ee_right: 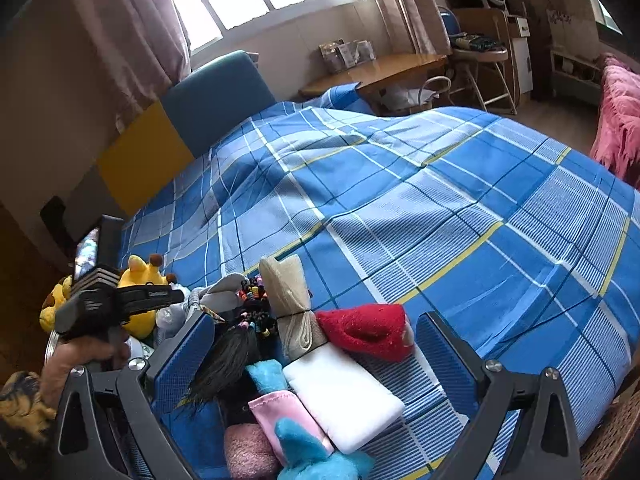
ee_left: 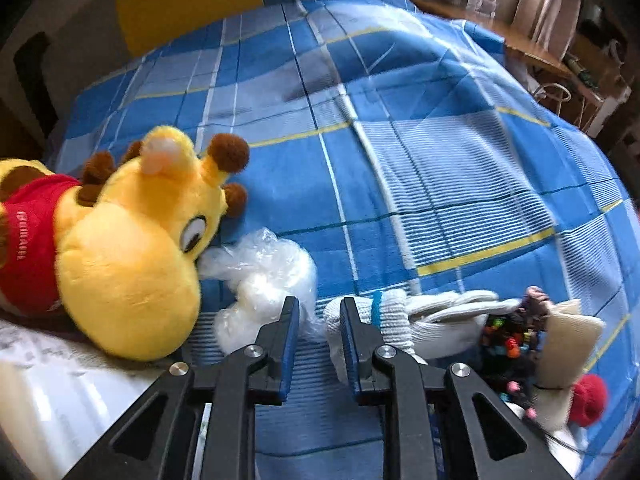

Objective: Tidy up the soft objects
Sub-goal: 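Grasp the clear plastic bag with the left gripper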

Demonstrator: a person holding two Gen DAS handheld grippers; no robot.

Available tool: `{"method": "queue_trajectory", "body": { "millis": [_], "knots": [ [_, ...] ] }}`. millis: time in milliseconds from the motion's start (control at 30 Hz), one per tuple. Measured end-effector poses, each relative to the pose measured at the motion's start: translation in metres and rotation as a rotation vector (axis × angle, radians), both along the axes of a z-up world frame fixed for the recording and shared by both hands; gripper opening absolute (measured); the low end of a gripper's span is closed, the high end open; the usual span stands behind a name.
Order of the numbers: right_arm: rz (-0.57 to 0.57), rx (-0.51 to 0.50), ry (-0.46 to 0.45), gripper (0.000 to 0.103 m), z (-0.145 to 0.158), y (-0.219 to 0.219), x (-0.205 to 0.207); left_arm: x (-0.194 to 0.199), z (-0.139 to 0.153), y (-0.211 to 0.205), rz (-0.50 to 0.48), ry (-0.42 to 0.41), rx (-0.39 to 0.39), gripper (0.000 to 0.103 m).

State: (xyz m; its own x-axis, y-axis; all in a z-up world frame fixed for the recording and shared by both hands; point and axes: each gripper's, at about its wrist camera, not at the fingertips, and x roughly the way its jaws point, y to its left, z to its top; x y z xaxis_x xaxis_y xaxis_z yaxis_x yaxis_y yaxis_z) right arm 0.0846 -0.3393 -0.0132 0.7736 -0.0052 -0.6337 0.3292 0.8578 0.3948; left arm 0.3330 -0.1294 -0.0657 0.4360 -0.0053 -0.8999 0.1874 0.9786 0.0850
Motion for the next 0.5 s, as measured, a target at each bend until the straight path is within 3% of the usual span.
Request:
{"method": "queue_trajectory", "body": {
  "millis": [100,167,233,333,467,500],
  "knots": [
    [0.003,-0.003,0.004,0.103,-0.001,0.001,0.001,0.005,-0.008,-0.003,-0.020,-0.009,0.036,0.019],
    [0.011,-0.010,0.008,0.103,-0.001,0.003,0.002,0.005,-0.013,-0.005,-0.035,0.000,0.043,0.002],
    [0.016,-0.018,0.012,0.102,-0.001,0.004,0.003,-0.005,-0.011,-0.007,-0.063,-0.027,0.025,0.000],
    [0.017,-0.030,0.013,0.093,-0.001,0.005,0.004,-0.025,-0.002,-0.002,-0.109,-0.038,-0.077,0.000],
    [0.009,-0.024,0.008,0.093,-0.001,0.003,0.003,-0.072,0.015,0.011,-0.182,-0.050,-0.231,0.000],
    [0.007,-0.024,0.006,0.093,-0.001,0.002,0.002,-0.083,0.018,0.012,-0.206,-0.057,-0.238,0.000]
  ]
}}
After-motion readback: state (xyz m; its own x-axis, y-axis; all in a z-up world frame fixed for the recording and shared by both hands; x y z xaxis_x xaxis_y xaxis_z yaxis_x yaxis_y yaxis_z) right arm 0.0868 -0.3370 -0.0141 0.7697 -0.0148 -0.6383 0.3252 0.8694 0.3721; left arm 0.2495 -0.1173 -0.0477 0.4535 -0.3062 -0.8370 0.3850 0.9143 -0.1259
